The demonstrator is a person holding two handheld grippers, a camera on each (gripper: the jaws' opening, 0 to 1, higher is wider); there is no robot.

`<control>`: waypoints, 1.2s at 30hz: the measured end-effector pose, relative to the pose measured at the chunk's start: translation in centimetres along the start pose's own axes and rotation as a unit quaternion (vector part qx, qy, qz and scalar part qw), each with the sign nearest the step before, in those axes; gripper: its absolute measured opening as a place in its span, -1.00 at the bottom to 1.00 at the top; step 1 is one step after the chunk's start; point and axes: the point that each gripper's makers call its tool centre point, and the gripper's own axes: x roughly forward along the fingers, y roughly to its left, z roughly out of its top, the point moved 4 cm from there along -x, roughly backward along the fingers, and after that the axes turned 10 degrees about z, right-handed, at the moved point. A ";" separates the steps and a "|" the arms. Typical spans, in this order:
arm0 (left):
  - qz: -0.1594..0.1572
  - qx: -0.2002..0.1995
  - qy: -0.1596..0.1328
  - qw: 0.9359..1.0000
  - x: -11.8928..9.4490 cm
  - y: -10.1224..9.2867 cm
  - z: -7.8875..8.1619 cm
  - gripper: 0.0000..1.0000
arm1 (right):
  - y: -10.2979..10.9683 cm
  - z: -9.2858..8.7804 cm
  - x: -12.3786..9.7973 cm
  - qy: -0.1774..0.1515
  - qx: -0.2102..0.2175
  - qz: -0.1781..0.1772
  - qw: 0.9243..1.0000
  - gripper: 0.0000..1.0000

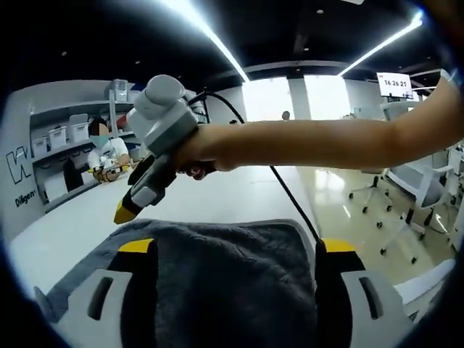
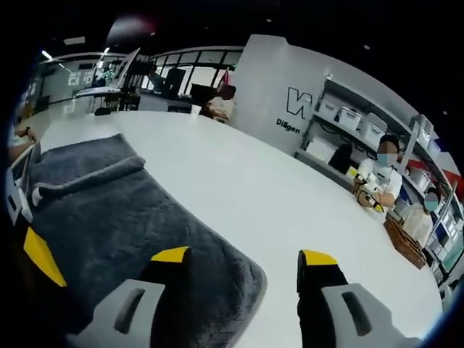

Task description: Open the folded towel by lifting each exposed corner and separating the folded layers until the towel lies flat within the target outline without major curled edges

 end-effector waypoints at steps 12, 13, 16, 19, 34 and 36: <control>0.018 0.016 -0.005 1.000 -2.2 1.7 0.4 0.68 | 1.8 1.3 2.1 -0.003 -0.002 0.025 1.000 0.06; 0.022 0.014 -0.007 1.000 -2.5 2.1 0.4 0.67 | 2.1 1.5 2.5 0.000 -0.004 0.029 1.000 0.07; 0.027 0.012 -0.001 1.000 -2.9 2.6 -0.1 0.66 | 3.0 2.0 3.0 -0.001 -0.005 0.045 0.999 0.06; 0.033 0.014 0.002 0.999 -3.5 2.9 -0.4 0.65 | 3.6 2.4 3.2 -0.002 -0.011 0.051 0.999 0.03; 0.064 0.023 0.034 0.997 -5.8 4.3 -2.9 0.61 | 5.2 3.9 4.1 -0.014 -0.011 0.067 0.998 -0.02; 0.068 0.024 0.035 0.997 -6.3 4.4 -2.9 0.60 | 5.5 3.9 4.2 -0.013 -0.011 0.068 0.998 -0.03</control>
